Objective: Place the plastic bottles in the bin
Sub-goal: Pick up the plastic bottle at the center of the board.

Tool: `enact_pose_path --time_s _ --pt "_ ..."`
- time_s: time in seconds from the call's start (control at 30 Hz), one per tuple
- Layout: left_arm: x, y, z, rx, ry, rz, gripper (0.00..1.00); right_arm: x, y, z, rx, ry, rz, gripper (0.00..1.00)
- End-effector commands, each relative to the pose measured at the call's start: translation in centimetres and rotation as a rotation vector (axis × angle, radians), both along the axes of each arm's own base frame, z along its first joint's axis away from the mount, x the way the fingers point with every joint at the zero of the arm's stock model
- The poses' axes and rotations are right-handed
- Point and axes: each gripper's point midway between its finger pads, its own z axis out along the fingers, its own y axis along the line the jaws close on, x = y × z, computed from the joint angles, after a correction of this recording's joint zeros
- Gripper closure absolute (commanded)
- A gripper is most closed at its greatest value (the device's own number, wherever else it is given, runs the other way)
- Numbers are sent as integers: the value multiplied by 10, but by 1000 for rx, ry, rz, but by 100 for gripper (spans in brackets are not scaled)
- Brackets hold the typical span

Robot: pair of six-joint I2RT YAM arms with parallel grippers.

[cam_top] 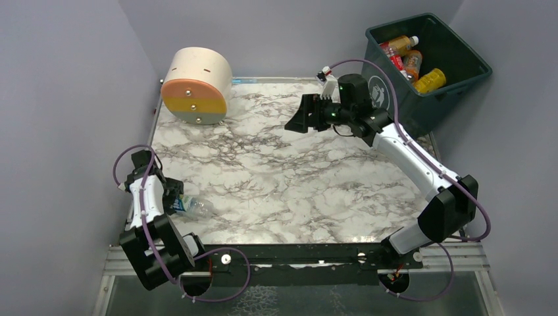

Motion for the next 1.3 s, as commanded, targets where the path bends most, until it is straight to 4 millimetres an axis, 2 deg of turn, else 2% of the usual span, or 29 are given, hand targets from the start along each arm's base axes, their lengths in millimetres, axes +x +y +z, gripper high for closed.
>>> enact_pose_path --time_s 0.0,0.27,0.43,0.8,1.27 --pt "14 -10 0 -58 -84 -36 41 2 7 -2 4 -22 15 5" --pt "37 -29 15 -133 -200 -117 45 -1 13 -4 10 -15 31 5" --pt "57 -48 33 -137 -266 -207 46 -3 16 -4 10 -12 39 5" --pt "101 -121 64 -143 -362 -457 46 -13 19 -10 8 10 73 5" --pt "130 -199 100 -161 -489 -678 46 -26 21 -30 4 53 106 5"
